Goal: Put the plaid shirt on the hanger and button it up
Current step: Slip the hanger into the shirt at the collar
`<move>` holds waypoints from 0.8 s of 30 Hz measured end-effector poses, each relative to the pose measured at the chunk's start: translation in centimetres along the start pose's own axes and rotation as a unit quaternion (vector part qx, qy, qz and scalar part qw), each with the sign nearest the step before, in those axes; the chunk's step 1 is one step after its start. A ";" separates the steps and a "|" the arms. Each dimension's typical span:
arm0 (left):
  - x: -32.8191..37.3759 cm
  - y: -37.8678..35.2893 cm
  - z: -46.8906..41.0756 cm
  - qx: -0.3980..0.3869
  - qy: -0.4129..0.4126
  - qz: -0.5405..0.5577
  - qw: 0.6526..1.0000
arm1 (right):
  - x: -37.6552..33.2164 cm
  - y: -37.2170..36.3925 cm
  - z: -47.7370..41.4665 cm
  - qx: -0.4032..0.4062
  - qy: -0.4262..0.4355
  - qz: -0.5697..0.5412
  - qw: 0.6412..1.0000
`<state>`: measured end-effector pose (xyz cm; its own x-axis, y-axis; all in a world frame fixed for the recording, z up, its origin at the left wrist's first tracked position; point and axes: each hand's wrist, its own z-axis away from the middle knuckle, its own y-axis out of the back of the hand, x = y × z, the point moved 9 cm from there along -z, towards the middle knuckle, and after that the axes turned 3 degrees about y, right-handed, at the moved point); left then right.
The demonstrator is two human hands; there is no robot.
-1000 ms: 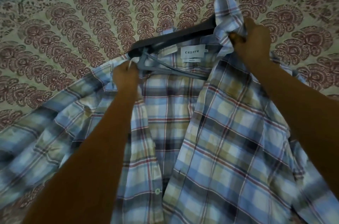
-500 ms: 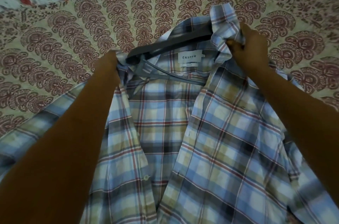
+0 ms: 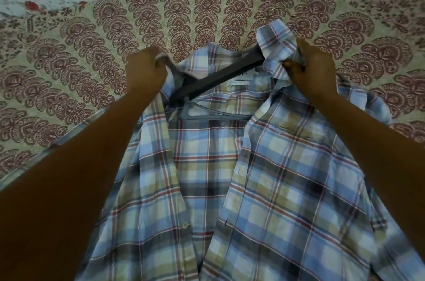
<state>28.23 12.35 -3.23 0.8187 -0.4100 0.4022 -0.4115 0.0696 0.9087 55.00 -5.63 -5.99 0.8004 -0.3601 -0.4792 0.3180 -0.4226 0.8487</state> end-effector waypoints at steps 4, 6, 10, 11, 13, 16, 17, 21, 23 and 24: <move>-2.2 -0.3 -0.7 0.017 0.236 0.181 0.955 | -0.3 0.1 0.3 0.005 -0.017 -0.005 1.000; -1.1 -0.5 -0.3 0.017 0.232 0.248 0.940 | -0.2 0.1 0.2 0.017 -0.029 -0.006 0.999; 4.1 0.1 1.5 0.030 0.069 0.190 0.979 | -0.6 0.3 -0.6 0.044 -0.048 -0.005 0.998; 5.1 0.0 1.9 0.037 0.051 0.186 0.981 | -1.2 0.1 -0.8 0.042 -0.043 -0.006 0.998; 6.7 -1.0 2.3 0.030 0.044 0.188 0.981 | -2.5 -0.7 -1.2 0.025 -0.029 -0.008 0.999; 8.8 -2.8 3.2 -0.018 0.037 0.163 0.986 | -3.5 -2.3 -1.4 0.003 -0.036 0.009 0.999; 9.3 -3.4 3.4 -0.041 0.034 0.179 0.982 | -3.4 -2.6 -1.4 0.004 -0.052 0.009 0.999; 9.5 -5.8 4.4 -0.148 0.072 0.260 0.952 | -3.3 -4.7 -0.8 -0.027 -0.081 -0.007 0.996; 8.3 -5.6 4.3 -0.130 0.070 0.246 0.958 | -3.2 -5.7 -0.7 -0.051 -0.091 -0.047 0.993; 7.4 -5.2 4.4 -0.107 0.063 0.228 0.966 | -3.0 -5.8 -0.6 -0.057 -0.096 -0.050 0.993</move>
<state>34.69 4.96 -5.50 0.6194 -0.1785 0.7645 -0.6605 0.4080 0.6303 51.08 -1.59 -9.35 0.6540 -0.4766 -0.5875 0.4552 -0.3723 0.8088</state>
